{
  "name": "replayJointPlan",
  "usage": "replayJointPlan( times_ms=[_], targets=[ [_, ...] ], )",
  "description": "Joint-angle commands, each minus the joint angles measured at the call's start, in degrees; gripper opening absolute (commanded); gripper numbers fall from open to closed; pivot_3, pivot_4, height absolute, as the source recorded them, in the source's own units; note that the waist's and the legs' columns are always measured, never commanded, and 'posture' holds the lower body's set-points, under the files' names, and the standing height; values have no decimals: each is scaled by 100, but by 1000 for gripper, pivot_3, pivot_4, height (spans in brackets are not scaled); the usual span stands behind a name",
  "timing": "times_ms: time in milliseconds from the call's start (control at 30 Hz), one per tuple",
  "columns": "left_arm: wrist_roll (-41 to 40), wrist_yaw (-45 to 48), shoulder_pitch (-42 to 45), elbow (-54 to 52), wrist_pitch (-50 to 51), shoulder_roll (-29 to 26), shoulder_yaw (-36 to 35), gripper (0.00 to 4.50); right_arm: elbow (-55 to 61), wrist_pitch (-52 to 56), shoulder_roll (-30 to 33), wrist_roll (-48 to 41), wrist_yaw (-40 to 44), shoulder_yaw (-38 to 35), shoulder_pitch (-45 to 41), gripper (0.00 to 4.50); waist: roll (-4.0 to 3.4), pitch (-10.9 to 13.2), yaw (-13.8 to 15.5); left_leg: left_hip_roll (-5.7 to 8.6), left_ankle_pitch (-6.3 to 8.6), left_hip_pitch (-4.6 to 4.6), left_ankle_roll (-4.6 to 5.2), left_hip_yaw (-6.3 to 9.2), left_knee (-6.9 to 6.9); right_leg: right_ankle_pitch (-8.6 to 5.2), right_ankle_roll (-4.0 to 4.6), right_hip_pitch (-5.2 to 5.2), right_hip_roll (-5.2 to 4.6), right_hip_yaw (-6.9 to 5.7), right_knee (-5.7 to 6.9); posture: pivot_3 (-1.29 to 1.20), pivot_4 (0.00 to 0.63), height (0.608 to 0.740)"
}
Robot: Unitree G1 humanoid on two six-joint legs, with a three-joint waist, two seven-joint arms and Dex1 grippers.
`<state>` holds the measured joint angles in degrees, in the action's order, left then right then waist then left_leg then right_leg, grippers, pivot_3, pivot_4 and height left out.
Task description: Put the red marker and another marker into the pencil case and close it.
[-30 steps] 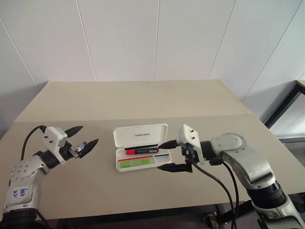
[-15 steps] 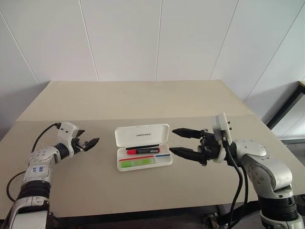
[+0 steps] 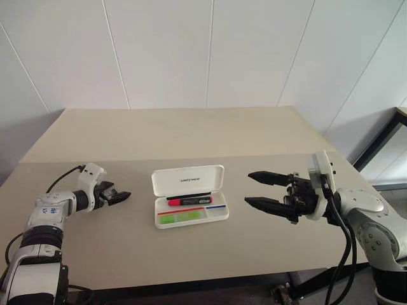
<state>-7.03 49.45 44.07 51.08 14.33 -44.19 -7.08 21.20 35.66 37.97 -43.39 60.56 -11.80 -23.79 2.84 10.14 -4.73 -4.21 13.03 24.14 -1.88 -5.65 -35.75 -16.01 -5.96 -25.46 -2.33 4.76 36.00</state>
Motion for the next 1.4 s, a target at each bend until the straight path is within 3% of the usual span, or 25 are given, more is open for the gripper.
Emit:
replayJointPlan(
  times_ms=[33, 133, 233, 633, 1100, 1400],
  targets=[
    [136, 171, -107, -58, 408, -187, 150, 4500, 58, -210, 98, -18, -13, -79, -57, 4479, 0, 0, -9, 0, 0, 0, 0, 1, -2, 0, 0, 0, 1, 1, 1, 0, 150, 740],
    [143, 224, -115, -99, 640, -231, 187, 4500, 31, -275, 118, 25, 4, -12, -53, 4479, 0, 0, -10, 0, 0, 0, 0, -1, -1, 0, -1, 0, 1, 4, 0, 0, 150, 740],
    [160, 180, -142, -94, 721, -255, 185, 3903, -24, -328, 127, 64, 8, 30, -87, 4500, 0, 0, -12, 0, 0, 0, 0, -2, -1, 0, -1, 0, 1, 5, -1, 0, 150, 740],
    [-114, 293, -682, -1035, 1118, -439, -130, 391, -148, -439, 196, 177, -23, 104, -197, 4500, 0, 0, 2, 1, 1, 1, 0, -3, -4, 0, -1, 0, -1, 7, -1, 0, 150, 740],
    [-705, 341, -484, -2915, 793, -162, -382, 393, -316, -495, 159, 199, -27, 190, -376, 4500, 1, 1, 169, 1, 1, 9, 1, 0, -24, 4, -9, 1, -2, 7, 1, 0, 150, 740],
    [-1199, 625, 38, -3527, 820, 34, -281, 393, -342, -511, 189, 183, -35, 185, -390, 4500, 1, 0, 202, 2, 1, 10, 1, -1, -31, 8, -16, 3, 1, 9, 3, 0, 150, 740]
  ],
)
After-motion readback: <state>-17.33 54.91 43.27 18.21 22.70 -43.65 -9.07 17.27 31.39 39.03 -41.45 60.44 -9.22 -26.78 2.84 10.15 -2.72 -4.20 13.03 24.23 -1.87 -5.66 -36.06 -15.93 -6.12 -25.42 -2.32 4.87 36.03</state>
